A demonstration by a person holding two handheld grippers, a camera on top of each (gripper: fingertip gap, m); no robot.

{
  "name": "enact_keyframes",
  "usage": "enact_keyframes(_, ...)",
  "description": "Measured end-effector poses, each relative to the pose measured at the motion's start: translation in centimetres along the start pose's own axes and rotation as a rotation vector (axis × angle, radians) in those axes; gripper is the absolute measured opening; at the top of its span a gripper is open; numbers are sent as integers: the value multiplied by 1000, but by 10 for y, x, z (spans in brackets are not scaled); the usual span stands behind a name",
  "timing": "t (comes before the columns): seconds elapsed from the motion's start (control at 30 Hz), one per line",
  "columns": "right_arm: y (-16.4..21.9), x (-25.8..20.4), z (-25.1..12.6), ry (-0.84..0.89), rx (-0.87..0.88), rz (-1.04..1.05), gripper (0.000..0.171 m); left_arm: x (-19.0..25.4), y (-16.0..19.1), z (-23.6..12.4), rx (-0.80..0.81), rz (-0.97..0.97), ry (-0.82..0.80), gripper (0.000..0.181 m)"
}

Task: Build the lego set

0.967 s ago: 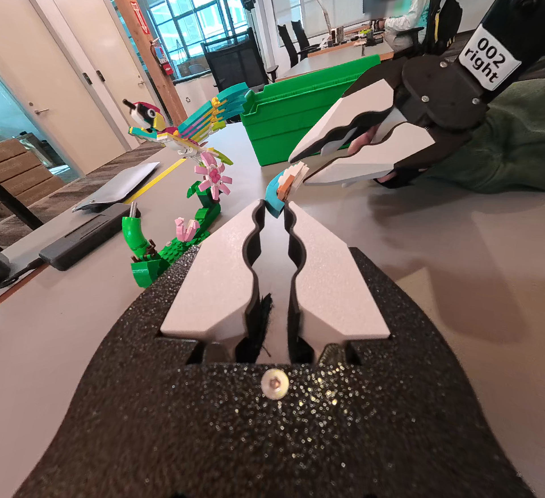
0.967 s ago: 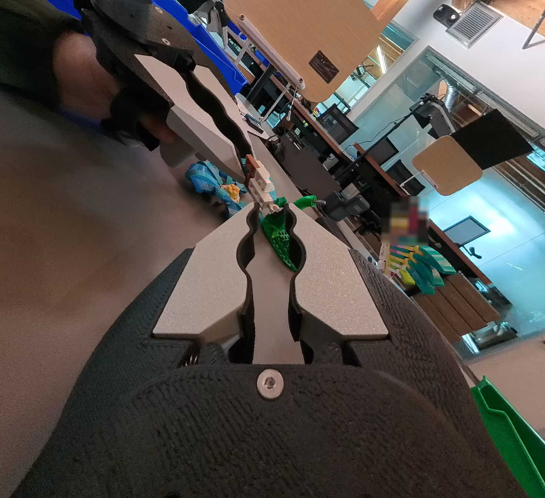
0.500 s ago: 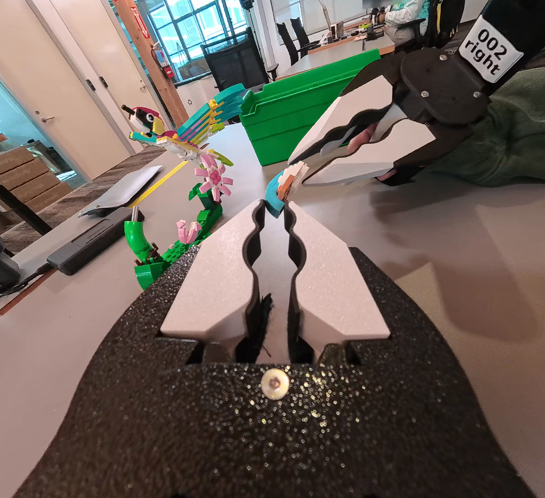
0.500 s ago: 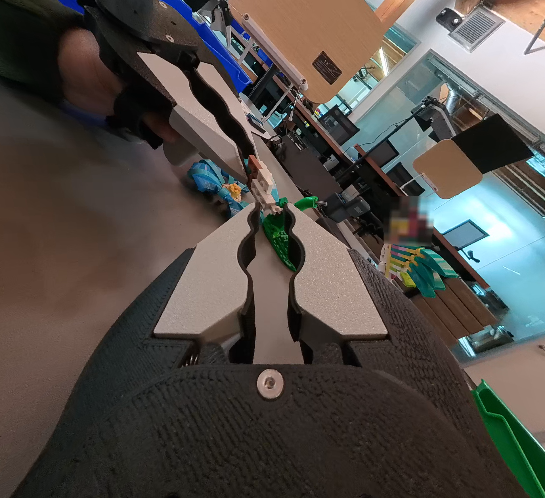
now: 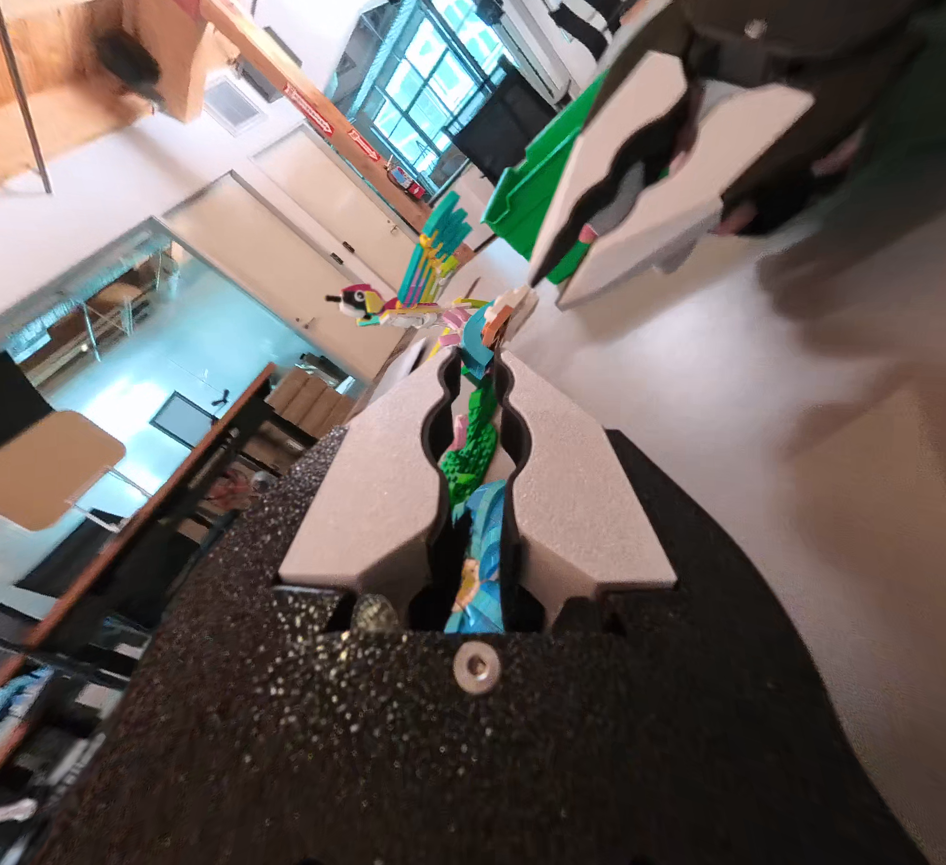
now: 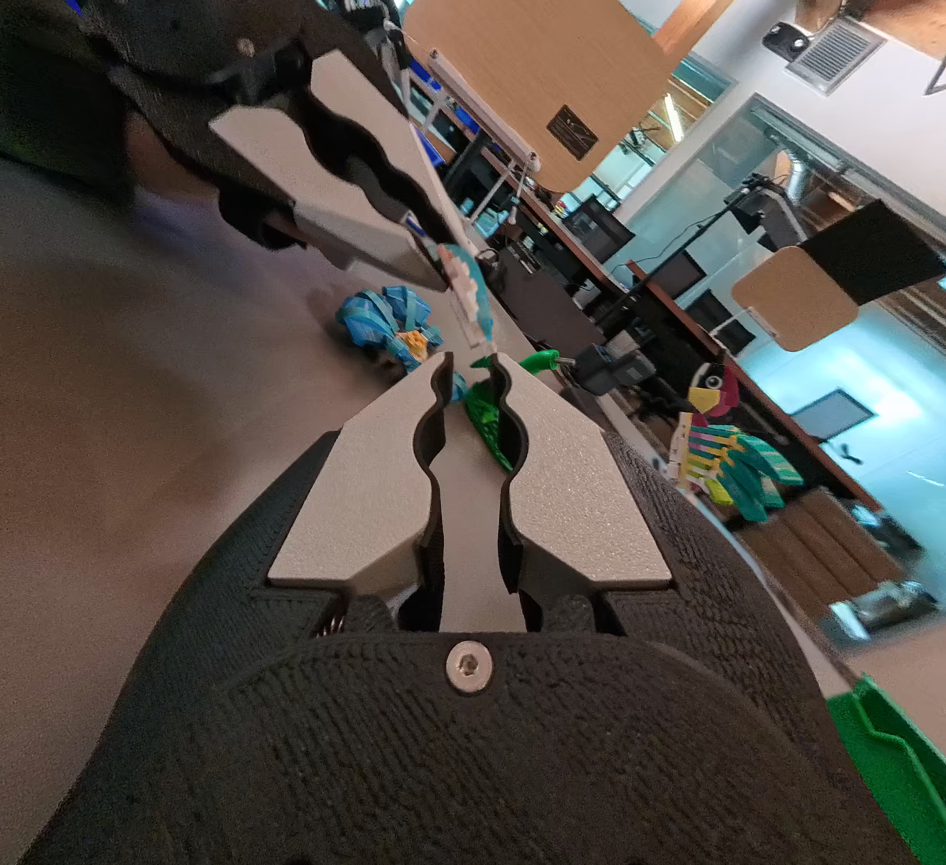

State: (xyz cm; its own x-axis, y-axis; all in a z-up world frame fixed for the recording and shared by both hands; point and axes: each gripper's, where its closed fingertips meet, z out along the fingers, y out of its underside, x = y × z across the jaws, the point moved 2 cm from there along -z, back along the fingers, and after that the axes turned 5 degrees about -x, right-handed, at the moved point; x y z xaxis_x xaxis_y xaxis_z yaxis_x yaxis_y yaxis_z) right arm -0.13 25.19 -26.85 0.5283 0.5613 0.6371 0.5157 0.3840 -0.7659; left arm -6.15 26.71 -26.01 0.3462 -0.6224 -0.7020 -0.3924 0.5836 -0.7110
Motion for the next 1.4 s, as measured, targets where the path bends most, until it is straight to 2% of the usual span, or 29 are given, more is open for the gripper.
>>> enact_keyframes(0.03,-2,0,-2,-29,22,34,12,4,1,1,-10,47,16,8)
enact_keyframes(0.1,-3,-2,-8,-141,55,133,11,15,3,2,-35,138,58,8)
enact_keyframes(0.23,9,-10,-16,-495,13,458,9,35,7,6,-51,289,135,7)
enact_keyframes(0.33,18,-15,-12,-594,-53,448,9,48,9,9,-56,394,172,8)
enact_keyframes(0.47,26,-28,-10,-748,-109,490,9,56,11,10,-54,441,202,7)
enact_keyframes(0.6,26,-30,-11,-829,-108,516,8,63,8,10,-39,480,228,7)
enact_keyframes(0.97,31,-43,-14,-896,-166,447,6,74,7,7,-44,586,262,7)
enact_keyframes(1.03,29,-38,-14,-872,-142,448,5,68,4,9,-49,485,236,7)
enact_keyframes(1.07,26,-32,-14,-850,-106,464,5,62,1,10,-38,373,227,7)
enact_keyframes(1.17,15,-16,-17,-775,2,480,5,42,-8,10,33,-72,262,40)
enact_keyframes(1.23,7,-12,-20,-744,76,479,5,39,-16,5,95,-338,385,65)
enact_keyframes(1.33,-5,-13,-22,-729,149,464,5,40,-24,3,150,-577,520,69)
enact_keyframes(1.4,-10,-17,-22,-724,168,444,5,44,-25,3,155,-585,543,55)
